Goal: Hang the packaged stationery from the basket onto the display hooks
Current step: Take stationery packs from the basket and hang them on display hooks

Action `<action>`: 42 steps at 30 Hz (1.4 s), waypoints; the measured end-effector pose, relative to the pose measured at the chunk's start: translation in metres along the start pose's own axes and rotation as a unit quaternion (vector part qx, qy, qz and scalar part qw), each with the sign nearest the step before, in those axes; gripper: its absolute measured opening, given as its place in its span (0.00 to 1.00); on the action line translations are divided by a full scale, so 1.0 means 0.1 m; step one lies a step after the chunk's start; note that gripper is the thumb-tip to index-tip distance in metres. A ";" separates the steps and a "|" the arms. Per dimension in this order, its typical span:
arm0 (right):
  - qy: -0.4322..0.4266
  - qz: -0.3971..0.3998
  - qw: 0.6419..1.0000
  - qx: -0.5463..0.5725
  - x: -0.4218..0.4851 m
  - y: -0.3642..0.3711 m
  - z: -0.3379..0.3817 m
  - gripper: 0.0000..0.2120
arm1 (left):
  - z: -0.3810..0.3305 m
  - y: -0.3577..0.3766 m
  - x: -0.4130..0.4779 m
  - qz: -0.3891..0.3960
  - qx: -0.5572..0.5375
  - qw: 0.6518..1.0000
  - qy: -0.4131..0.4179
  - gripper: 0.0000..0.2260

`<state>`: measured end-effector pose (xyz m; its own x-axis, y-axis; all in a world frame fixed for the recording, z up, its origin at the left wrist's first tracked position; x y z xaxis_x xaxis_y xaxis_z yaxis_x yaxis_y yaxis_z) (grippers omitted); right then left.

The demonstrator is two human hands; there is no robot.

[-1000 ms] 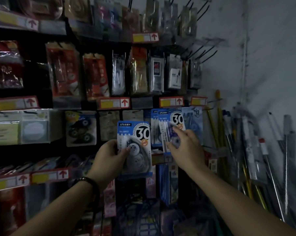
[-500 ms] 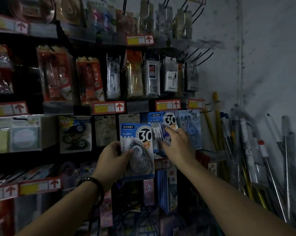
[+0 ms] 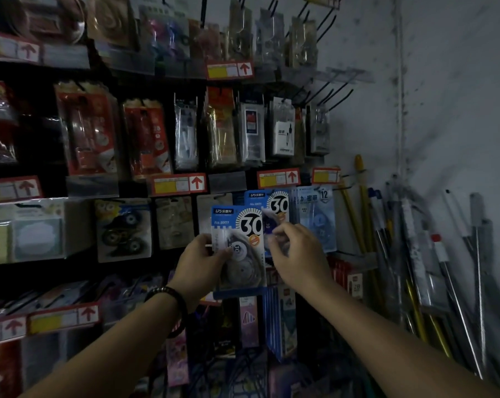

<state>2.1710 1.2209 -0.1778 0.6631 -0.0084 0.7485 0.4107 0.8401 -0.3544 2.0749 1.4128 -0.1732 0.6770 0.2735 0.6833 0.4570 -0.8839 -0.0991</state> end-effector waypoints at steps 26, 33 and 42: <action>0.050 -0.020 0.996 -0.067 0.01 0.14 -0.19 0.34 | 0.08 -0.15 -0.14 0.090 0.337 0.932 0.097 0.04; 0.079 -0.040 0.993 -0.074 0.08 0.24 -0.07 0.33 | 0.12 -0.25 -0.16 0.105 0.375 0.912 0.128 0.02; 0.083 -0.026 0.993 -0.078 0.11 0.29 -0.13 0.33 | 0.13 -0.25 -0.16 0.102 0.346 0.923 0.135 0.05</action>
<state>2.1984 1.2384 -0.1877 0.7272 -0.1487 0.6701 0.5298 0.7422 -0.4103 2.0603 1.4351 -0.1913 0.6644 -0.0592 0.7450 0.6576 -0.4273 -0.6204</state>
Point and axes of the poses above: each hand's wrist, its own x-axis towards the middle knuckle, its own y-axis out of the palm, z = x × y, the point moved 3 cm from there along x, towards the middle knuckle, and after that the axes turned 15 degrees about y, right-handed, at the moved point
